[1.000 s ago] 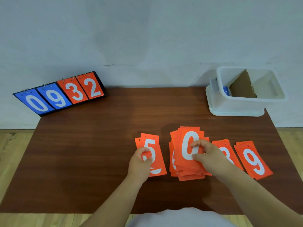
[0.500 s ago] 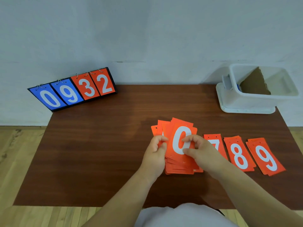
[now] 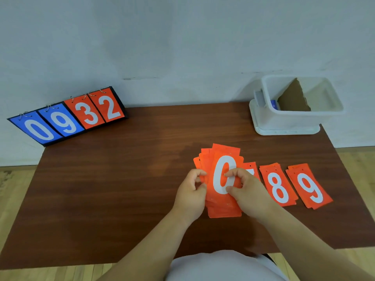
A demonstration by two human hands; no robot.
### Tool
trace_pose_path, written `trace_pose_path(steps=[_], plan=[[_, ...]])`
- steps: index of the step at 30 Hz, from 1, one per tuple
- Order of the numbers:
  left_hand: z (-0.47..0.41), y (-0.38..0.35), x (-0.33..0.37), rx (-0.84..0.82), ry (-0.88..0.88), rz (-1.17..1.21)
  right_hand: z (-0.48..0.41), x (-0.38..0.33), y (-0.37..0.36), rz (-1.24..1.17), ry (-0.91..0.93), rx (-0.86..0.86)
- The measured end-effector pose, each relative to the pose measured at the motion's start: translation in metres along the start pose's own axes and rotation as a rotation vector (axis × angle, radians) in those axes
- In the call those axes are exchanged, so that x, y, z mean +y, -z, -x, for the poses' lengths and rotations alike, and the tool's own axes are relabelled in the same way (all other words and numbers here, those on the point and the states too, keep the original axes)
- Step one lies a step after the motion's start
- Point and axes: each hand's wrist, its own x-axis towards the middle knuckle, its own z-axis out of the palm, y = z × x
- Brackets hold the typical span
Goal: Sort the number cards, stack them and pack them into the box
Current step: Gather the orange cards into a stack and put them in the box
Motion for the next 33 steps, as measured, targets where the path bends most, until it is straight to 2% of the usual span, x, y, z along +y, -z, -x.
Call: trace_pose_path(steps=[3, 9, 12, 17, 22, 27, 33], plan=[[-0.01, -0.021, -0.001, 0.003, 0.027, -0.11, -0.006, 0.024, 0.03, 0.034, -0.015, 0.052], [-0.032, -0.077, -0.021, 0.116, 0.304, -0.44, -0.015, 0.07, 0.108, 0.074, -0.078, 0.096], [-0.042, -0.108, -0.026, 0.19, 0.384, -0.609, -0.02, 0.093, 0.138, 0.072, -0.108, 0.126], [-0.051, -0.146, -0.025, 0.259, 0.47, -0.776, -0.025, 0.122, 0.172, 0.077, -0.149, 0.073], [-0.053, -0.154, -0.026, 0.327, 0.558, -0.733, -0.034, 0.141, 0.19, 0.076, -0.155, 0.004], [-0.05, -0.156, -0.027, 0.39, 0.649, -0.577, -0.041, 0.145, 0.194, 0.069, -0.134, -0.032], [-0.047, -0.158, -0.024, 0.381, 0.63, -0.723, -0.039, 0.137, 0.187, 0.025, -0.121, -0.028]])
